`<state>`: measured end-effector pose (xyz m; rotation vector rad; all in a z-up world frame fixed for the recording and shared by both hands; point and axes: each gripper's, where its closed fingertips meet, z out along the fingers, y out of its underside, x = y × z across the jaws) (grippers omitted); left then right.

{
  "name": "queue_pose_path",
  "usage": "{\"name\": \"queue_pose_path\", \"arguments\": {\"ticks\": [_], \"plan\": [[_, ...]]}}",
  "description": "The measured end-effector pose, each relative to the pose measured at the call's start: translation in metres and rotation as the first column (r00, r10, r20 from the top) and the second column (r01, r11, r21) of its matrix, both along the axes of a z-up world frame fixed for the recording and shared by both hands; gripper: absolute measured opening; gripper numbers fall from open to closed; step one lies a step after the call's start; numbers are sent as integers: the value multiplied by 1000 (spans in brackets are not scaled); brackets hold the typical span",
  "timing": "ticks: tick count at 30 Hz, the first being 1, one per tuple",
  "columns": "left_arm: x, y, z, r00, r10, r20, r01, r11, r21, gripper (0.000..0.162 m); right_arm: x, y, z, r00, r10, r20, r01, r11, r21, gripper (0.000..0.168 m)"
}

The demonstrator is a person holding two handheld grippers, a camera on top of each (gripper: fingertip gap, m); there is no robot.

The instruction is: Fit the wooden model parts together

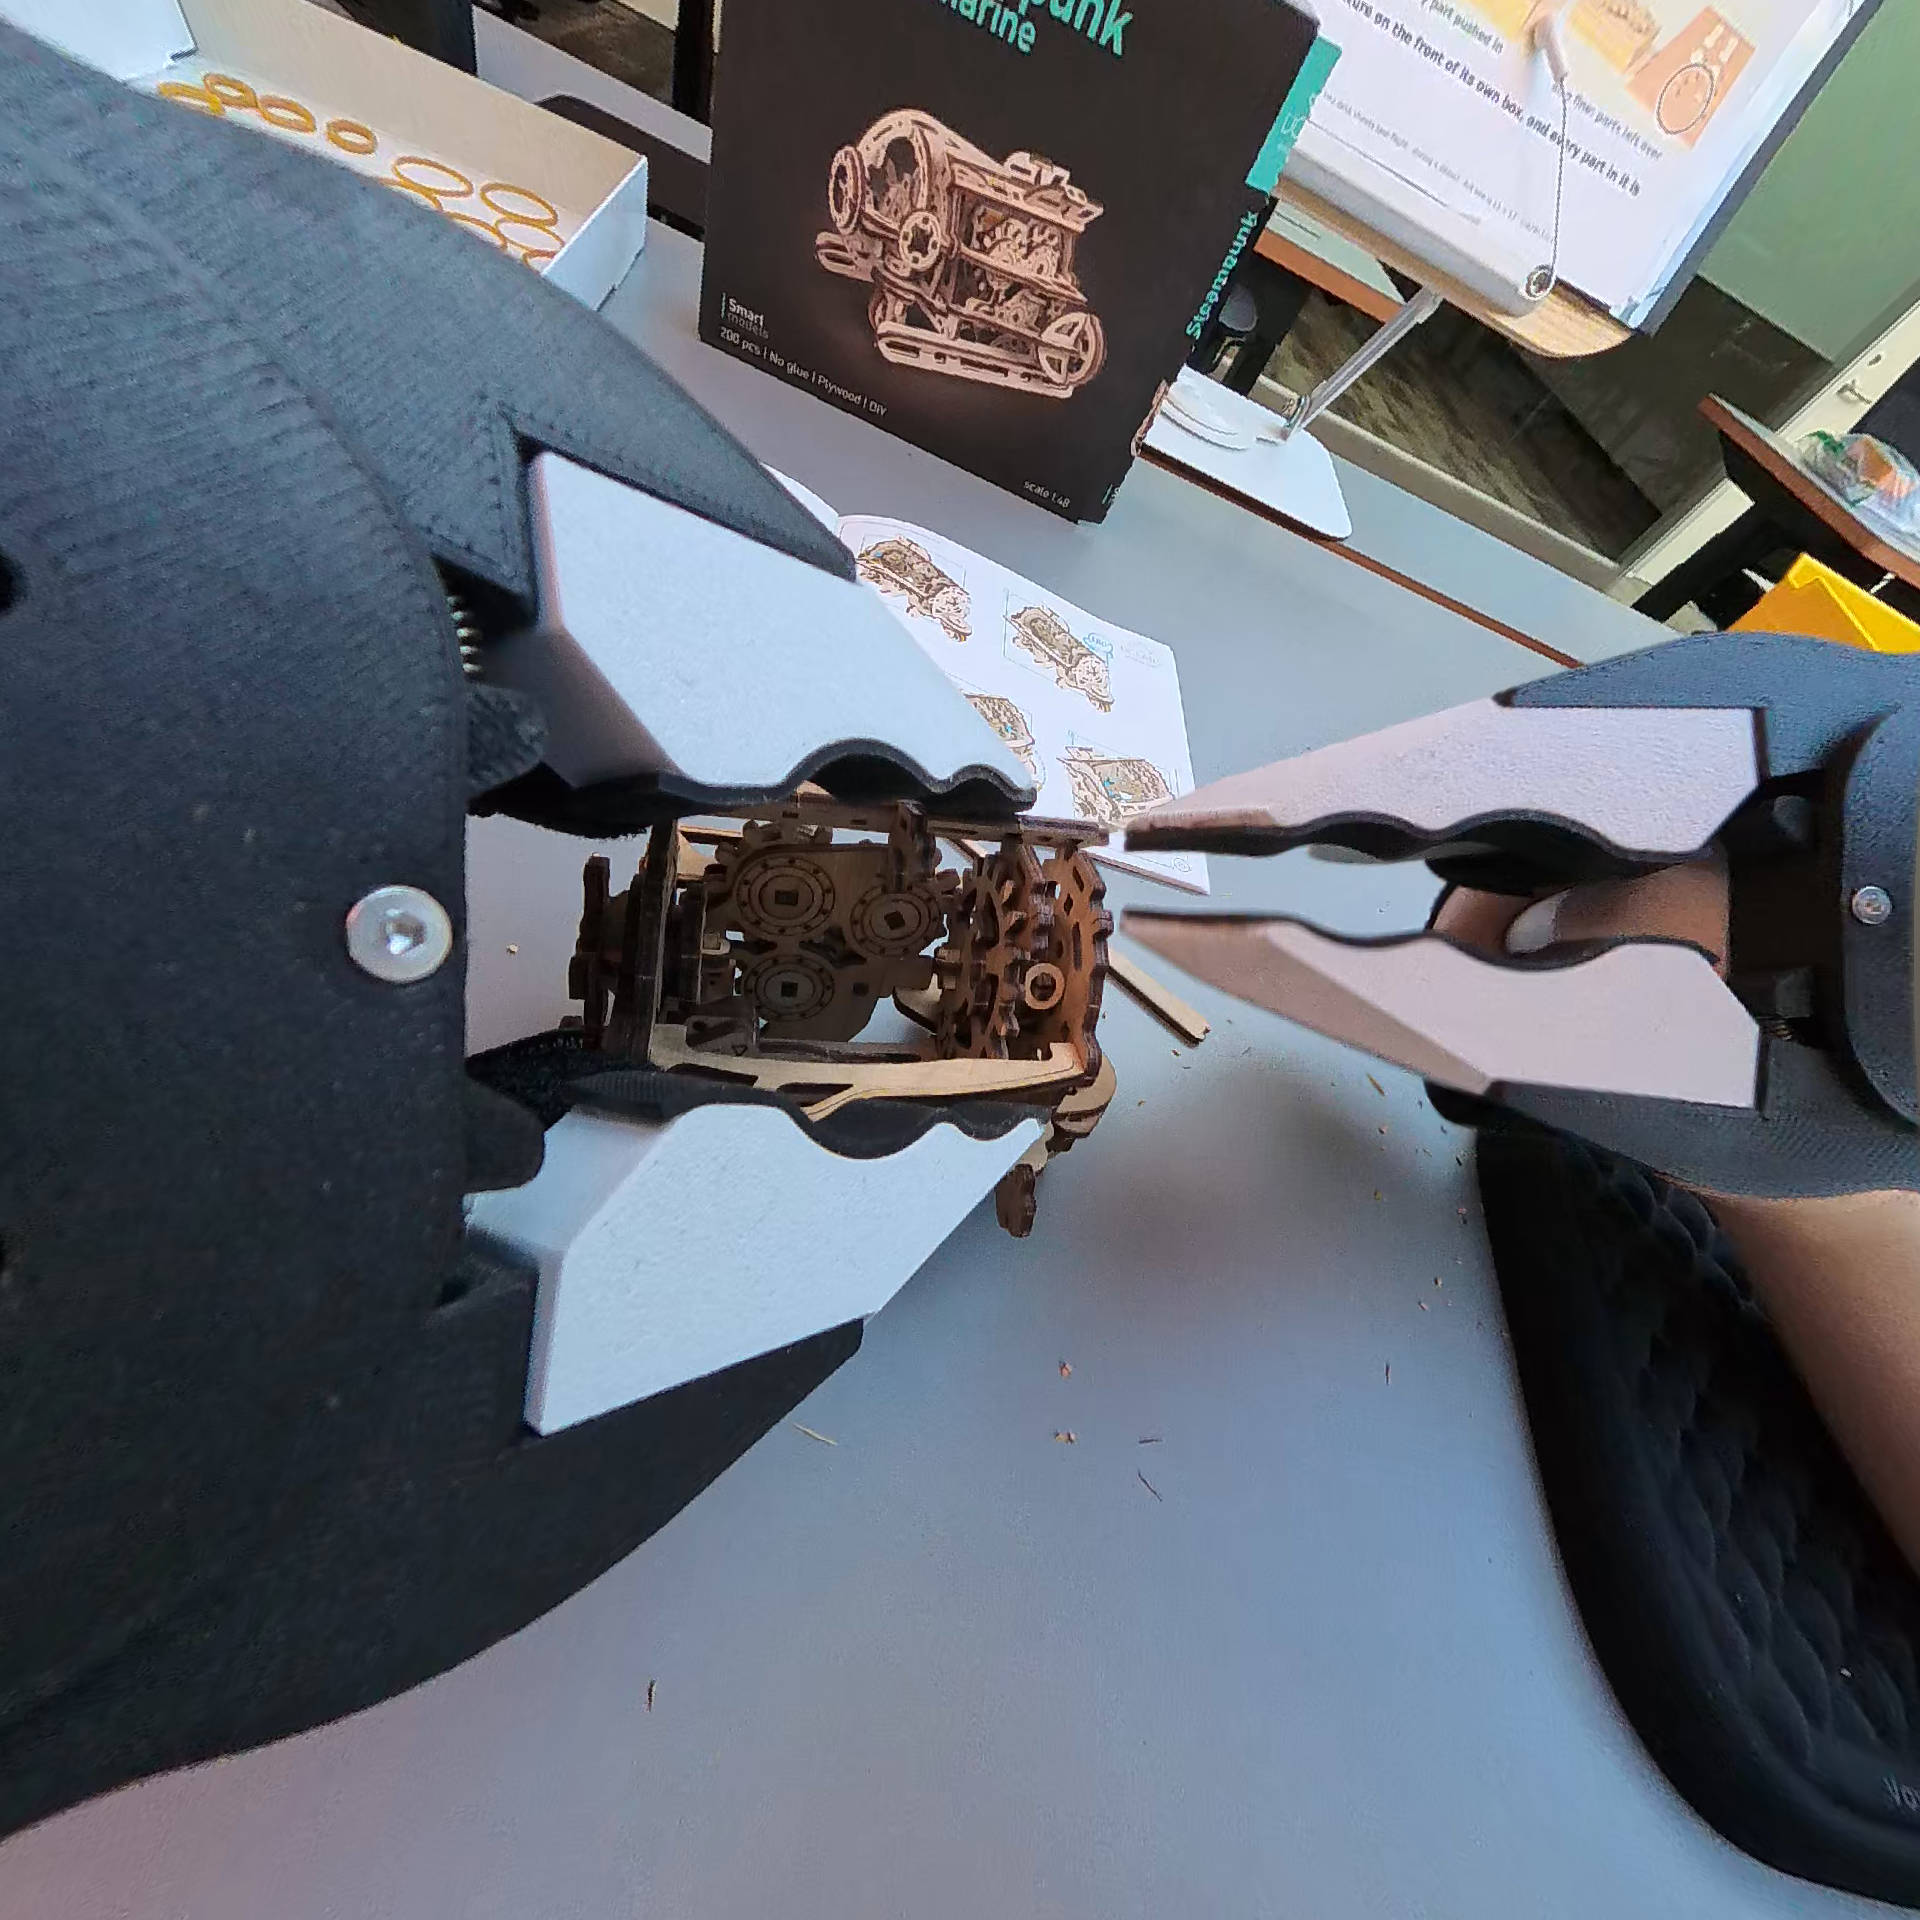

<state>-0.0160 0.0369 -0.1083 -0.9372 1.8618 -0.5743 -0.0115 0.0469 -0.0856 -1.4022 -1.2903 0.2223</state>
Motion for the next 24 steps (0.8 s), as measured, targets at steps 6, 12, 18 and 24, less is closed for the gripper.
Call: {"name": "queue_pose_path", "arguments": {"ticks": [6, 12, 18, 24], "plan": [[-1, 0, 0, 1000, -19, -2, 19, 1000, -11, 54, 1, 7, 2, 1000, -3, -3, 3, 1000, -7, 9], [-1, -1, 0, 1000, -27, 0, 27, 1000, -12, 54, 2, 9, 1, 1000, 5, -13, -6, 999, -42, 9], [-2, -2, 0, 999, -39, 6, 39, 999, -5, 54, 0, 9, -5, 1000, 14, 12, -13, 998, -63, 2], [-2, -3, 0, 999, -50, 12, 50, 999, -2, 54, 1, 8, -9, 999, 14, 53, -12, 999, -43, 2]]}}
